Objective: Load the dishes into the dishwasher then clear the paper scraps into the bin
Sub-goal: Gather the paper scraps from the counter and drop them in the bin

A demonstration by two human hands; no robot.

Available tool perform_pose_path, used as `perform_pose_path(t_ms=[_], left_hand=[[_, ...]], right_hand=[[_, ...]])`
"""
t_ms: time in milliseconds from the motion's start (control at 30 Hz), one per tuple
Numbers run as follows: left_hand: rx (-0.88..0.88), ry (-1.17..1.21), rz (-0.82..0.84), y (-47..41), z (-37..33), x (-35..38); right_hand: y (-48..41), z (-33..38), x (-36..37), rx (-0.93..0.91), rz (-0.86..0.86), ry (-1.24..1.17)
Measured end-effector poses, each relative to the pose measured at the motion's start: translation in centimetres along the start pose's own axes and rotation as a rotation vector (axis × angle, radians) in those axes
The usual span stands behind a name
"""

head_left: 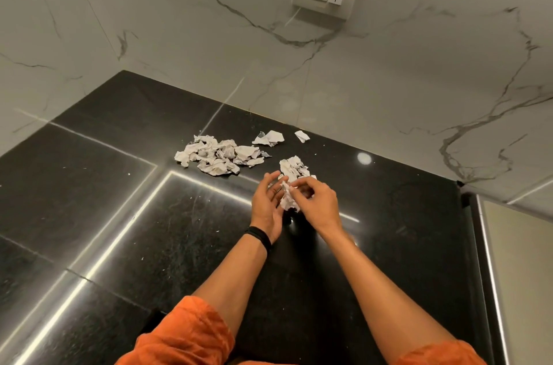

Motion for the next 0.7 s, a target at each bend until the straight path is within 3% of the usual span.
perform_pose_path(t_ms=[100,200,267,367,433,600,700], left_hand=[[-0.069,0.174,-0.044,-0.4,0.1,0.5],[-0.092,0.274,-0.108,-0.9,-0.7,-0.2],[-0.097,0.292,-0.132,-1.0,-1.2,-0.9],[-0.085,0.282,-0.159,-1.3,-1.6,-2.1],[-0.088,0.275,-0.156,-1.4,-1.6,-2.5],[-0.086,0.257,-0.139,-1.3,-1.5,-2.5],[-0.085,0.233,-0.134,-1.2,-1.1,-2.2]], right_hand=[[-0.4,1.7,0.6,0.032,0.088,-0.150],[-1.6,1.5,0.0,0.060,0.008,-0.240],[-2.6,0.4,-0.1,0.020,-0.035,-0.068],[-3.5,-1.5,2.0,-0.174,0.090,0.501],[-3.4,-2.8,2.8,-0.229,0.129,0.663],[-2.0,-2.6,1.5,-0.267,-0.028,0.629],[-1.7,-2.0,-0.3,-0.113,-0.068,0.379]])
Point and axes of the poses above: each hand's wrist, its own y-axis away from the middle knuckle, its own x-axis out of the palm, z = x × y, the point moved 5 cm from there along -y, towards the middle knuckle, and after that the axes turned 14 degrees about x, right-handed, at the moved point
